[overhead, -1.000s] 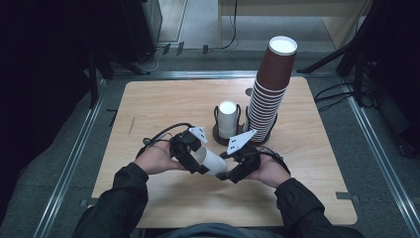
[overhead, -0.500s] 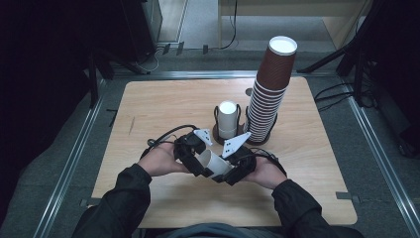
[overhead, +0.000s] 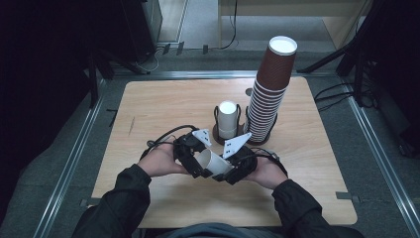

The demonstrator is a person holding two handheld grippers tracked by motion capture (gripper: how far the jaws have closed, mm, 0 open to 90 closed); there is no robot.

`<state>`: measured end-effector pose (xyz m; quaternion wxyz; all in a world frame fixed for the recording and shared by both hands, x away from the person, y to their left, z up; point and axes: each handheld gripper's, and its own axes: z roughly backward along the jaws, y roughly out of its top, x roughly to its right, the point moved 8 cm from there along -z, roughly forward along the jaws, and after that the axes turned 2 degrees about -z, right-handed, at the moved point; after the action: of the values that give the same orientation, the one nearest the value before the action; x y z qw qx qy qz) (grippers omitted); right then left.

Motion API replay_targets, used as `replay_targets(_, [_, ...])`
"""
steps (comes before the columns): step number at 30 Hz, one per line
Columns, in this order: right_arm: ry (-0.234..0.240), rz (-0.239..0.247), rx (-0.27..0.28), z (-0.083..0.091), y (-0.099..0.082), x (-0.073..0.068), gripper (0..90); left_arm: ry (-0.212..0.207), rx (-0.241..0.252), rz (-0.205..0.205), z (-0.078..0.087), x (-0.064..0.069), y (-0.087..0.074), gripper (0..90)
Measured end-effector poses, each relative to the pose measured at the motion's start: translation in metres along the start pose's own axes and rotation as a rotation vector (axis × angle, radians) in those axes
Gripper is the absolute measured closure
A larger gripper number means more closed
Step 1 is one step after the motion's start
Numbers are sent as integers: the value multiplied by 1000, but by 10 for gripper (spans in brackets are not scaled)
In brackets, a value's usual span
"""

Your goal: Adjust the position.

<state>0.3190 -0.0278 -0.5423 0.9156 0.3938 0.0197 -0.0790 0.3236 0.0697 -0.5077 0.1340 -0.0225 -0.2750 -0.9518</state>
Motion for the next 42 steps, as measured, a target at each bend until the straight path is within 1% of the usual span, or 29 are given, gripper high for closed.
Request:
replay_targets(3, [-7,-11,13,3,0,2,324,2,39,10,5,-1,-1,105])
replay_targets(5, [-11,-18,20,5,0,3,324,-2,55,14,8,-2,-3,106])
replay_targets(6, [-12,-17,24,6,1,4,324,-9,65,26,10,-3,-5,108])
replay_targets(7, [-12,-20,28,7,1,4,324,-9,74,27,10,-4,-6,113])
replay_targets(9, [-16,-19,36,8,1,6,324,-4,87,41,13,-5,-9,116])
replay_targets(13, [-21,-27,43,10,1,7,323,3,131,61,16,-6,-13,116])
replay_targets(14, [-21,-30,49,11,2,7,323,0,149,61,17,-6,-13,117])
replay_targets(17, [-21,-32,64,12,3,8,323,0,200,81,18,-6,-12,120])
replay_targets(18, [-27,-32,72,13,3,9,323,4,215,80,18,-6,-12,120])
replay_targets(19, [-20,-44,74,14,3,8,323,0,231,81,19,-5,-11,120])
replay_targets(20, [-24,-43,85,15,4,9,323,-3,249,85,19,-5,-10,120])
replay_targets(21, [-14,-57,86,15,4,8,323,-9,263,93,18,-5,-9,120])
replay_targets(23, [-11,-62,94,16,5,8,323,-11,280,95,17,-6,-8,119])
replay_targets(24, [-16,-56,102,17,6,9,322,-11,296,104,17,-5,-6,119])
replay_targets(25, [-13,-66,104,17,6,8,323,-9,302,107,16,-6,-5,119])
replay_targets(26, [-8,-70,105,17,6,8,323,-15,317,115,16,-5,-4,118])
replay_targets(27, [-6,-66,112,18,7,8,323,-22,324,118,15,-5,-3,118])
replay_targets(28, [-1,-69,118,18,7,8,323,-19,331,116,15,-4,-1,118])
replay_targets(30, [2,-72,127,18,9,8,323,-26,341,118,14,-3,2,117])
replay_targets(33, [10,-77,138,17,10,7,323,-26,356,118,12,-2,6,117])
replay_targets(34, [11,-80,135,17,10,6,323,-17,365,117,12,-2,8,118])
replay_targets(37, [21,-77,138,15,11,5,322,-24,387,128,11,-2,12,134])
replay_targets(38, [18,-67,145,14,11,6,322,-27,390,129,11,-2,12,144])
replay_targets(40, [24,-74,141,13,11,5,323,-15,392,125,11,-2,12,178])
replay_targets(42, [24,-78,142,13,11,5,323,-21,400,130,12,-2,12,199])
